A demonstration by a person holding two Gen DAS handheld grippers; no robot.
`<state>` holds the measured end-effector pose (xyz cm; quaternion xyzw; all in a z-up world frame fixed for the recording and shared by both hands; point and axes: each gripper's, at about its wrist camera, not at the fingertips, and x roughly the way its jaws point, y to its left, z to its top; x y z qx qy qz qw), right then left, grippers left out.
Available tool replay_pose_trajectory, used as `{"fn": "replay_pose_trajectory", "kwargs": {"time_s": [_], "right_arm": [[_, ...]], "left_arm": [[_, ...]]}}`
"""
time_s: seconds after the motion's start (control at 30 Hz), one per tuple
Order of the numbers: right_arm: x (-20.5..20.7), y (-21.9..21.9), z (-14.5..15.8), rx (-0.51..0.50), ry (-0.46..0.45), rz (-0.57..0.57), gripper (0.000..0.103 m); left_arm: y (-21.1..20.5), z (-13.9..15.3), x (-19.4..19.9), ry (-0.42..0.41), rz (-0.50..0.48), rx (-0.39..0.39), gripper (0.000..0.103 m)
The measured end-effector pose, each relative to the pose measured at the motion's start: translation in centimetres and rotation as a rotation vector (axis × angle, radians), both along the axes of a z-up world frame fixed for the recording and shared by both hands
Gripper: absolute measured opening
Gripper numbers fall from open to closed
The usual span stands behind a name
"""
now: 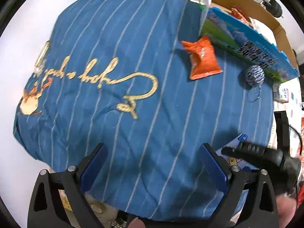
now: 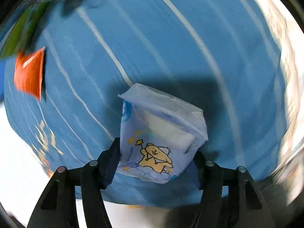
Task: Organize soft objects
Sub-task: 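Grasp the orange snack bag with the left tool while the right tool grasps the blue tissue pack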
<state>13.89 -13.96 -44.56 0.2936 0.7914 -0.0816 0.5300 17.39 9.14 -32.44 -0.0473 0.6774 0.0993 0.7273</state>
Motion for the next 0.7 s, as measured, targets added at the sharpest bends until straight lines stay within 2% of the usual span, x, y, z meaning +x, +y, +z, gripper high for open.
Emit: {"fn": "replay_pose_trajectory", "kwargs": {"time_s": [0.13,0.33,0.4,0.47,0.6,0.63,0.67,0.7], "right_arm": [[1.8,-1.2,1.6,-0.083,-0.088,0.24,0.062],[5.3,-1.8,3.1,-0.27,-0.176,0.59,0.062],[6.1,-1.7,3.4,-0.312,-0.185,0.657,0.061],[6.8,-1.7,3.5,-0.31,-0.18,0.676,0.061],[8.4,-2.5,3.6,-0.261,-0.179,0.628,0.063],[8.8,-2.7,3.6,-0.237,-0.186,0.607,0.064],[9.0,-2.9,3.7,-0.204,-0.193,0.582,0.064],[9.2,-3.2,3.8,-0.17,-0.201,0.551,0.065]], "left_arm": [[-0.6,-0.1,2.2,0.0,-0.02,-0.05,0.099],[-2.2,-1.8,9.0,0.003,-0.037,-0.162,0.099],[-2.5,-2.9,11.6,0.013,-0.028,-0.211,0.099],[-2.7,-4.1,13.9,0.025,-0.014,-0.243,0.099],[-3.0,-7.9,17.8,0.09,0.029,-0.244,0.097],[-3.1,-8.6,18.3,0.101,0.031,-0.242,0.094],[-3.2,-9.6,19.0,0.12,0.029,-0.234,0.08],[-3.3,-10.3,19.4,0.129,0.026,-0.226,0.059]]}}
